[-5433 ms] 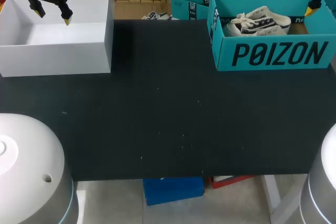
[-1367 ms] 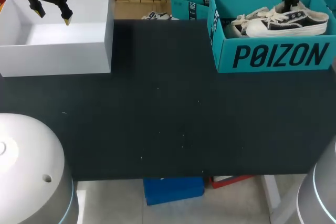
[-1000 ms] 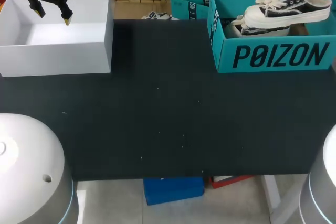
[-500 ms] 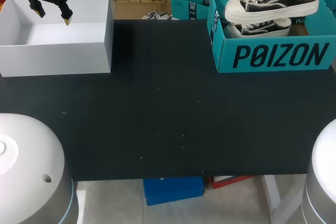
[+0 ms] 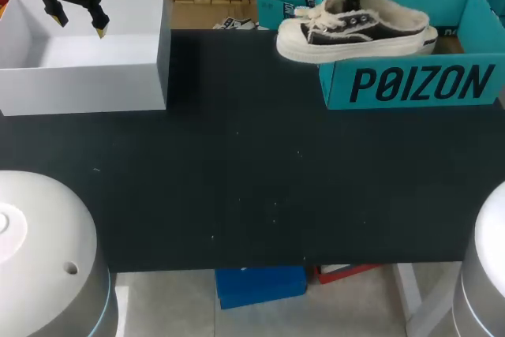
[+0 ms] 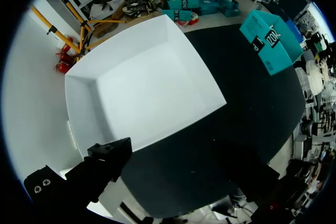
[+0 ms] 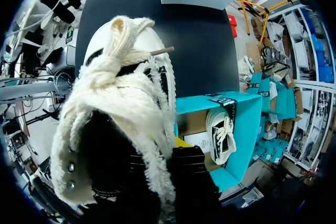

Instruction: Take the shoe out of the shoebox, open the shoe tongue, remove and reinsert the insole, then place the shoe into the shoebox

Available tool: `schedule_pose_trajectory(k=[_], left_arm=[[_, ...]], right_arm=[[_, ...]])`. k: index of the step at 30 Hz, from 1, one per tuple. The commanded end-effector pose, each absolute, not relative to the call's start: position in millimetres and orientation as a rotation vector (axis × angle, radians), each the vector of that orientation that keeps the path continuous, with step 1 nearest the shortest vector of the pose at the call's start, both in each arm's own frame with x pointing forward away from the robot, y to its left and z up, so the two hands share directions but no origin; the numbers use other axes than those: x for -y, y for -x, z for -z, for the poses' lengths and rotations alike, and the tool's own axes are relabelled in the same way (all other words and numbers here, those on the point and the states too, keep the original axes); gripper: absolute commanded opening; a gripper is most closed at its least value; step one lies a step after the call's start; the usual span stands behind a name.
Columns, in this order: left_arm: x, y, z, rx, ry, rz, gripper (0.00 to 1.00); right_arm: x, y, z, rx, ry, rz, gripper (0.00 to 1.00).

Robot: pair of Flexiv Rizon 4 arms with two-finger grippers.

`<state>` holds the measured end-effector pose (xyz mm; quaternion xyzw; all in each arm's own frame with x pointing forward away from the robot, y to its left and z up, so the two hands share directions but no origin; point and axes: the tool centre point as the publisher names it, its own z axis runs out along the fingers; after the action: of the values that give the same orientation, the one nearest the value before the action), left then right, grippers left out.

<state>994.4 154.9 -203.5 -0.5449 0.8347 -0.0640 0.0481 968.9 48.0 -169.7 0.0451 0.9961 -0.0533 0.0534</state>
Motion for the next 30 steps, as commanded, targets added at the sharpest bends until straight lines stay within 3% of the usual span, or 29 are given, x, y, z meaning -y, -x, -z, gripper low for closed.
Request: schedule_pose_trajectory(k=[1, 9, 30], left_arm=[[-155, -993, 203, -2.544, 1.661, 0.193, 1.00], [-155, -993, 203, -2.544, 1.661, 0.193, 1.00], [-155, -993, 203, -2.544, 1.661, 0.193, 1.00]], right_arm=[[-105, -951, 187, -2.952, -0.116, 0.197, 0.00], [-173, -923, 227, -2.994, -0.107, 0.190, 0.00], [-239, -883, 329, -3.018, -0.022, 0.101, 0.00]])
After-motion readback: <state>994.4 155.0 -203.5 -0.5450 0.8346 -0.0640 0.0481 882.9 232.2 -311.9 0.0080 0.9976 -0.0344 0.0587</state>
